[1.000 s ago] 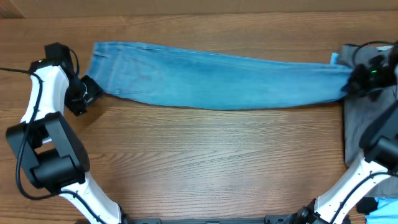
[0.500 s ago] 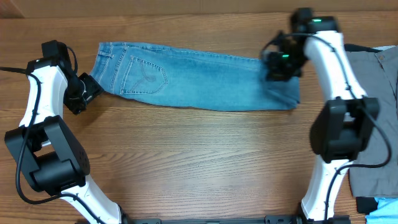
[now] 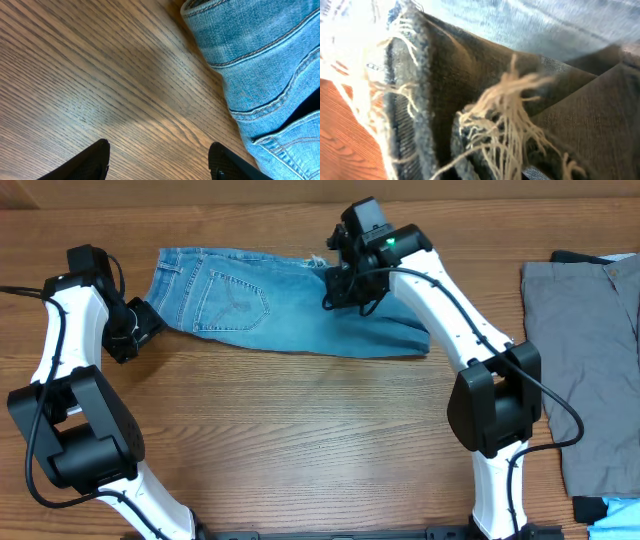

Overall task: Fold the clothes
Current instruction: 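Carry the hem end leftward with the right gripper, folding the strip in half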

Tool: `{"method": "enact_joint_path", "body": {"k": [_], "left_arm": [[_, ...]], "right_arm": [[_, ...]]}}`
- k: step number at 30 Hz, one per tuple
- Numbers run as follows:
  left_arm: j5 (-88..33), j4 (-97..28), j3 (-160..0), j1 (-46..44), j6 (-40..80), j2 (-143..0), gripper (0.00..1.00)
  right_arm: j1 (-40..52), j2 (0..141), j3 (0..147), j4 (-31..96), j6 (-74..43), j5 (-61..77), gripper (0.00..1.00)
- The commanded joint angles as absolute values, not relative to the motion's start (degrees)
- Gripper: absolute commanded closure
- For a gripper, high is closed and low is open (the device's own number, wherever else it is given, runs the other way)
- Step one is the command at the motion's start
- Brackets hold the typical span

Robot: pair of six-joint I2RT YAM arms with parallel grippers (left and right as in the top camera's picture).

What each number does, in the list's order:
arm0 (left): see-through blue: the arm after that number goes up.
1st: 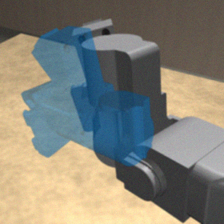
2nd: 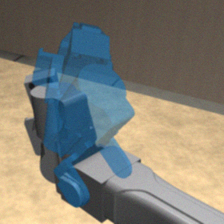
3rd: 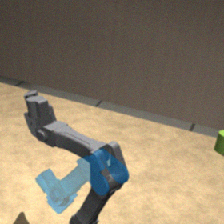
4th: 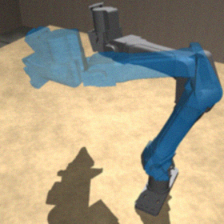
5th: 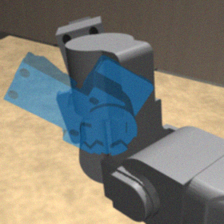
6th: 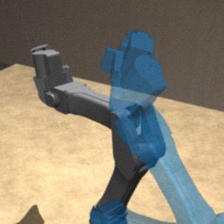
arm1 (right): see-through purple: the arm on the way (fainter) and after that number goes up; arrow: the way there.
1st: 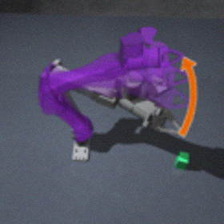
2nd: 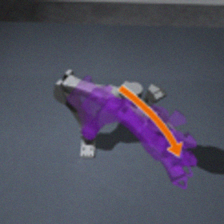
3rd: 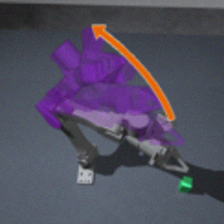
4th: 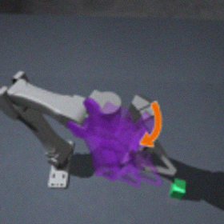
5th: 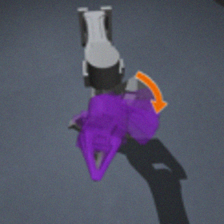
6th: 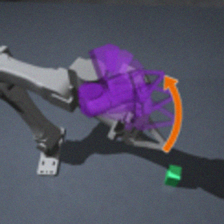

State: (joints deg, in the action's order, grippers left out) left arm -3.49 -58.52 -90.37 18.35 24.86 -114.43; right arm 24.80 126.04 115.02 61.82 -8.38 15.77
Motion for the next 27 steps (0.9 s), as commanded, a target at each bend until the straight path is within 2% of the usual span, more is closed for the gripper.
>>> {"method": "enact_joint_path", "body": {"k": [1,3,4,10,13,16,21,25,26,27], "left_arm": [[-4.1,-58.2,-90.9,18.1,23.7,-113.2,0.33],[-4.1,-58.2,-90.9,18.1,23.7,-113.2,0.33],[-4.1,-58.2,-90.9,18.1,23.7,-113.2,0.33],[-4.1,-58.0,-91.0,18.1,23.7,-113.2,0.33],[-4.1,-58.0,-90.9,18.1,23.7,-113.2,0.27],[-4.1,-57.6,-91.0,18.1,23.7,-113.2,0.25],[-4.1,-57.6,-91.0,18.1,23.7,-113.2,0.23],[-6.0,-56.0,-91.0,18.2,22.8,-113.2,0.13],[-8.8,-54.0,-91.0,18.3,20.6,-113.2,0.06],[-10.6,-51.8,-91.0,18.4,19.4,-113.2,0.05]], "right_arm": [[25.6,129.1,115.8,63.1,-9.4,16.8,0.72],[26.0,129.3,115.8,63.8,-8.4,16.7,0.53],[26.0,129.3,115.9,64.3,-7.4,16.8,0.52],[22.1,129.3,116.0,69.2,-5.6,8.6,0.51],[17.2,129.2,119.5,75.7,-6.3,-0.1,0.51],[11.4,129.2,124.4,81.1,-8.6,-0.7,0.51],[4.7,129.4,122.5,82.8,-8.6,1.0,0.52],[4.5,129.4,120.6,82.6,-8.6,1.7,0.49],[4.5,129.4,120.1,82.2,-8.6,1.8,0.48],[4.5,129.5,119.9,82.2,-8.6,1.8,0.48]]}}
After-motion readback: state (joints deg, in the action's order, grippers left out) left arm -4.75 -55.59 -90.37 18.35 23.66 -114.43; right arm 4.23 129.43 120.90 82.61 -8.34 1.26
